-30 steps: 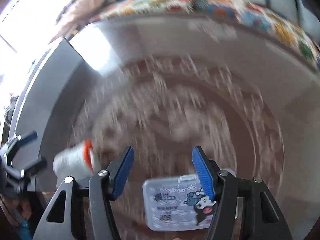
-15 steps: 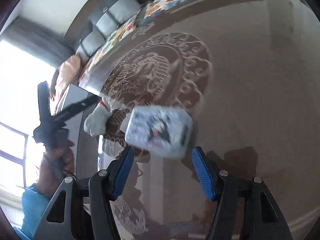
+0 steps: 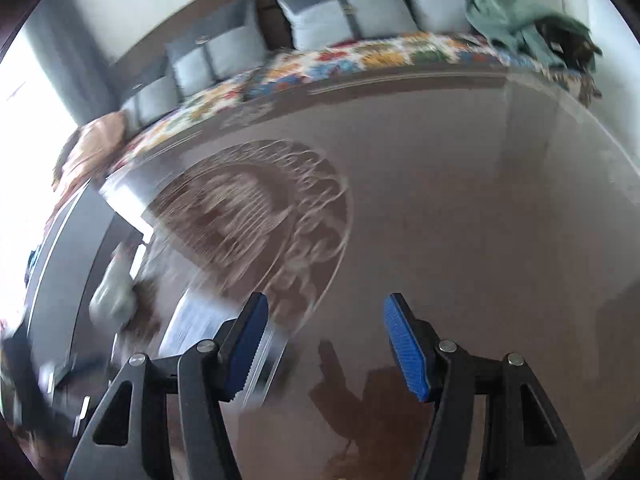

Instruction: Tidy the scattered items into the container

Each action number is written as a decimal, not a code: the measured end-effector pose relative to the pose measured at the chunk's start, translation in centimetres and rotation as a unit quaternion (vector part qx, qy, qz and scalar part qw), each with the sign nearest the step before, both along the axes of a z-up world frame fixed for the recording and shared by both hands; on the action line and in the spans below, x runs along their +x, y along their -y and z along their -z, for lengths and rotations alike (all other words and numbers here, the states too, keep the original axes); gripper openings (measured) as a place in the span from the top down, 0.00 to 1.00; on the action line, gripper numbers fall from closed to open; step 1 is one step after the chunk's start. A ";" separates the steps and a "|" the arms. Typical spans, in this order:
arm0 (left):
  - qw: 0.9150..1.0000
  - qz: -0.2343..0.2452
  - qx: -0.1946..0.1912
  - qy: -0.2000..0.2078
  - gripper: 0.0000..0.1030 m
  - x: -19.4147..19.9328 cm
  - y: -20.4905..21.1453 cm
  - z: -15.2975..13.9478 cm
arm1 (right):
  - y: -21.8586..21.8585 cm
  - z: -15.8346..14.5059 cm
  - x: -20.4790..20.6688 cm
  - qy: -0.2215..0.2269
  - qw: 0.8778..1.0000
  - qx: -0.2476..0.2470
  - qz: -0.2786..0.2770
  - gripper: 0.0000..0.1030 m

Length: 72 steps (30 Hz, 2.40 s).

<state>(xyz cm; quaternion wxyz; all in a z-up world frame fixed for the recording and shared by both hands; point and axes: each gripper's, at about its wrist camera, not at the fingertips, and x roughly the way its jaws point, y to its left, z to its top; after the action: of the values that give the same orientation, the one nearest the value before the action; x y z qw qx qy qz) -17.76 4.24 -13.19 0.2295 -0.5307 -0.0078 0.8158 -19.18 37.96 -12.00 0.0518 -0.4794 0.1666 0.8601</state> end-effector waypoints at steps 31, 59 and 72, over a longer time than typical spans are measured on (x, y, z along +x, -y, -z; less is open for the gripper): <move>0.993 0.018 -0.115 -0.025 0.04 -6.3 -2.8 0.7 | 6.9 1.4 12.9 0.025 0.993 -0.082 -0.080 0.39; 0.994 -0.047 -0.096 0.021 0.62 -3.1 -1.1 -1.2 | 6.0 1.4 14.7 0.016 0.993 -0.112 -0.044 0.39; 0.975 -0.080 -0.181 -0.102 0.00 0.4 -2.5 -6.5 | 8.3 0.5 14.0 0.020 0.996 -0.046 -0.074 0.39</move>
<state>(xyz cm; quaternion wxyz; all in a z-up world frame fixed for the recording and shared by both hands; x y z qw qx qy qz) -17.34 6.77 -6.68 0.0632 -0.4755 0.1206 0.8691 -5.16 29.64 -12.48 -0.0310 -0.5095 0.1686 0.8432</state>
